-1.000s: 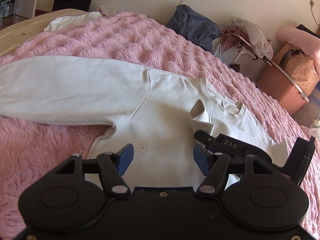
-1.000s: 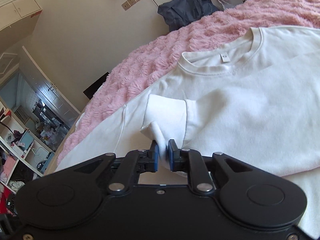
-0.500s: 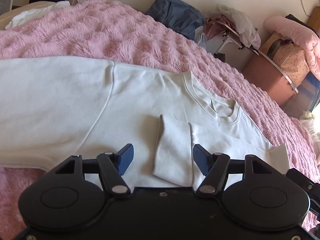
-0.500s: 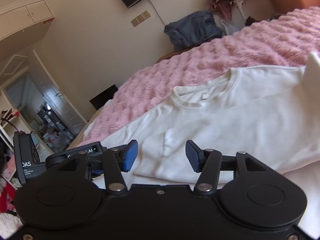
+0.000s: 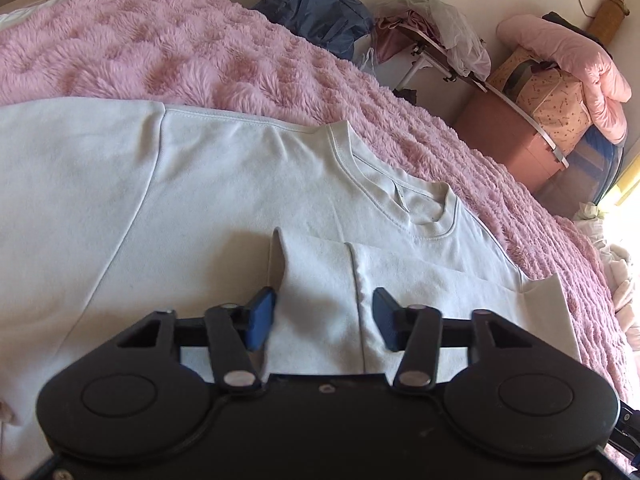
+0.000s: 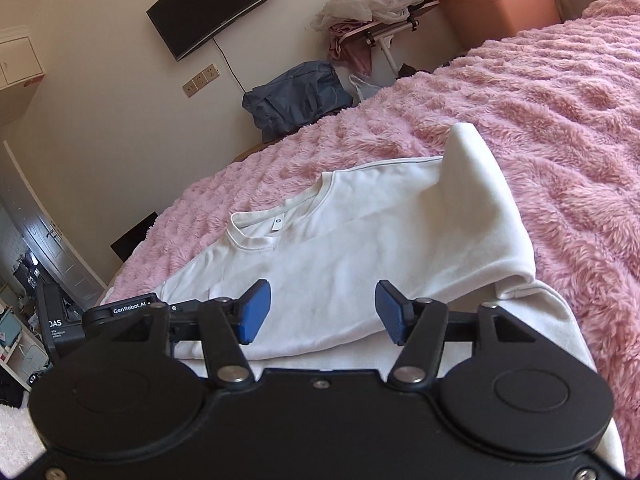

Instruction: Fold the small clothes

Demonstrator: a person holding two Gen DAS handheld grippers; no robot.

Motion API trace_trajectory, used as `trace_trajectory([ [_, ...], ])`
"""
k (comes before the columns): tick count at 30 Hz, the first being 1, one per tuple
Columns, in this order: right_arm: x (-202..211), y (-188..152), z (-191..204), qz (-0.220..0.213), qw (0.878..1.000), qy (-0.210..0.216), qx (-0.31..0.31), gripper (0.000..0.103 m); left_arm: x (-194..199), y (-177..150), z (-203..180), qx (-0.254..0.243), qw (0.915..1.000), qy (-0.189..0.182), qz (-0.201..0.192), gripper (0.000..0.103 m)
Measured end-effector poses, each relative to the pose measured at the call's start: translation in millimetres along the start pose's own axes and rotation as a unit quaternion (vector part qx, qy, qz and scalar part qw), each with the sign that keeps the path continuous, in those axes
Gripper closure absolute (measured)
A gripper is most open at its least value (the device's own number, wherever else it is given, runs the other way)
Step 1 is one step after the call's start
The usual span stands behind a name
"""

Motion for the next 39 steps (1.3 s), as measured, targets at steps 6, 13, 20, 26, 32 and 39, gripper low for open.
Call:
trace_trajectory([
  [6,-3.7,-2.4,-0.8,0.005,1.0,0.001,0.013,0.042,12.5,3.0,4.4,0.01,0.9989,-0.038,-0.024,0.099],
  [13,-3.7,-6.2,-7.2,0.015,0.999,-0.032,0.033,0.041,64.8,29.5,-12.3,-0.015,0.9913,-0.081,-0.103,0.099],
  [20,-13.4,-11.9,-15.2,0.039,0.999,-0.028,0.021,0.041,79.1,42.1,13.4,-0.002,0.9924,-0.04,-0.116,0.099],
  [26,-18.7,-17.5,-17.6,0.049,0.998,-0.041,0.019,0.041,50.0,28.3,52.3,0.012,0.9958,0.032,-0.085,0.099],
  [32,-8.5,-2.6,-13.6,0.027,0.994,-0.098,0.052,0.041,53.8,10.5,60.2,0.019,0.9932,0.052,-0.102,0.099],
  [39,-27.4,24.8,-21.7,0.049,0.98,-0.163,0.106,0.041,52.2,12.2,59.3,0.001,0.9904,0.092,-0.104,0.099],
])
Point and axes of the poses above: each gripper's, at about its wrist camera, not at the fingertips, and x roughly against the way its jaws point, z to its left, y to its top, the point moved 1 cm from there along -x, roughly the way its jaws point, and after that the axes turned 10 degrees about x, right-handed, at the moved point
